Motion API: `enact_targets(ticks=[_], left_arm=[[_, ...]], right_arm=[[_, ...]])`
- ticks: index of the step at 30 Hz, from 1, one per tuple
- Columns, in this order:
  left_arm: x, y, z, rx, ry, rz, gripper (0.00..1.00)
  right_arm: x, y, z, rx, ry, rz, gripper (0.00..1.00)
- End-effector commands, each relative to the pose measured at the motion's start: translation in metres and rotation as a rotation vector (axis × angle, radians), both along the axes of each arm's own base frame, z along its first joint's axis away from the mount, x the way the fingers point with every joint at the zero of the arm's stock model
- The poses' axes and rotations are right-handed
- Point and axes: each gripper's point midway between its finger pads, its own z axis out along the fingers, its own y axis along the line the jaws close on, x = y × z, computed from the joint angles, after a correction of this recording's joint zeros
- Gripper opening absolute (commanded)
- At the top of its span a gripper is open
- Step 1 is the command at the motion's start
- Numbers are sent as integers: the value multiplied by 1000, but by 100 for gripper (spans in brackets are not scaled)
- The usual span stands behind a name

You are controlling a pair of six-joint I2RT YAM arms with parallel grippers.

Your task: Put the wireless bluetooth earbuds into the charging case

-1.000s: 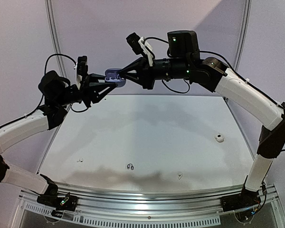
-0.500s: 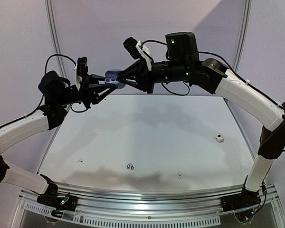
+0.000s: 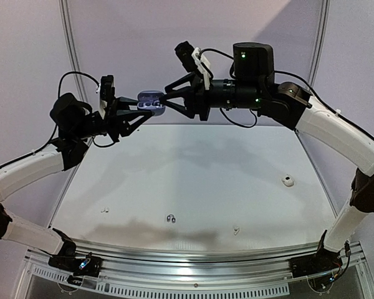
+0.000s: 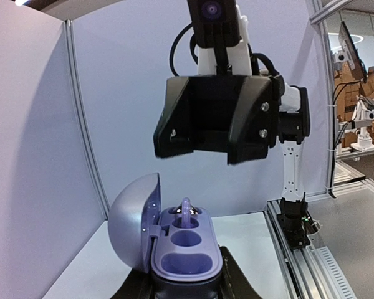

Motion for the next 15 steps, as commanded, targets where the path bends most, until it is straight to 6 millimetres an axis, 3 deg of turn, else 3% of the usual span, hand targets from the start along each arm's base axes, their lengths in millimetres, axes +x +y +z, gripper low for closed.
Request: enact_targets(ticks=[1, 4, 7, 10, 15], left_arm=[[-1, 5, 3, -13, -20, 25, 0], [1, 6, 0, -14, 0, 45, 0], [8, 10, -4, -19, 39, 89, 0], [12, 16, -9, -20, 85, 133, 0], [20, 31, -21, 22, 170, 192, 0]], right_arm=[[-3, -28, 56, 185, -44, -29, 43], [0, -47, 73, 261, -26, -63, 50], [24, -63, 63, 247, 77, -187, 55], [58, -75, 28, 174, 210, -328, 57], [86, -77, -48, -13, 394, -422, 60]])
